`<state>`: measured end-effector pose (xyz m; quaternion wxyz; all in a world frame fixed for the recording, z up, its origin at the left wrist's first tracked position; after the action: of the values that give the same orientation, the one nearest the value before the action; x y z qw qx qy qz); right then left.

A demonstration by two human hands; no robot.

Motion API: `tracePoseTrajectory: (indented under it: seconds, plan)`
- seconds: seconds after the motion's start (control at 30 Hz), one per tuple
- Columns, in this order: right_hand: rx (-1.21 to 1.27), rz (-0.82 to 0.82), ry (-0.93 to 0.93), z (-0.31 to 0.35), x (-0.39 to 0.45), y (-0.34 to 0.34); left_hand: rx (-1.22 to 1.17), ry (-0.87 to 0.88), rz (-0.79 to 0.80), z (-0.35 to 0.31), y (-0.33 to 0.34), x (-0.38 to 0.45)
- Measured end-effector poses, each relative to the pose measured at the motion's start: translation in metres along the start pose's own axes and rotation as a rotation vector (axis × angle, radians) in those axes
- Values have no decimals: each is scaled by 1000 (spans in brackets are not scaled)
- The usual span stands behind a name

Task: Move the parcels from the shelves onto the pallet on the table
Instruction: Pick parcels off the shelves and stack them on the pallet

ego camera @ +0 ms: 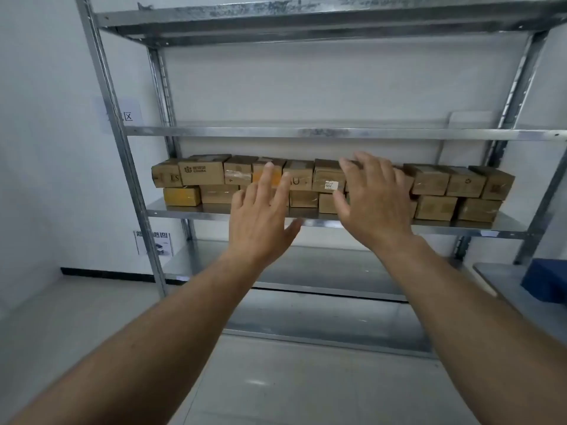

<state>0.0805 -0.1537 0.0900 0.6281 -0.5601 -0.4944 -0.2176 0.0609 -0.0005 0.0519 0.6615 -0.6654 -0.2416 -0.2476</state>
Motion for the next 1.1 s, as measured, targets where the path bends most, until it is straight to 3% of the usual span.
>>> tracePoseTrajectory:
  seconds: [0.1,0.43,0.87,1.1]
  plan:
    - [22,-34,-60,15,1,14,-18,-30,-8,17,9,-1]
    - [109,208,-83,88,9,126,-99,-241,54,135,73,-5]
    - [142,395,-61,263,92,279,-175,-357,122,352,151,32]
    - [176,466,-73,337,118,353,-196,-385,124,436,188,52]
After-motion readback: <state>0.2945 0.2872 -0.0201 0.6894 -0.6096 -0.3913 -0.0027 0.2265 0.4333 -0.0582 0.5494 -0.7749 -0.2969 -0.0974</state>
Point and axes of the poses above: each hand's wrist, its own x-axis towards the middle knuckle, its own y-axis out of the palm, z = x × y, the point moved 8 cm from there along x, towards the middle knuckle, and after that the axes turned 4 degrees about -x, right-handed, at the moved point
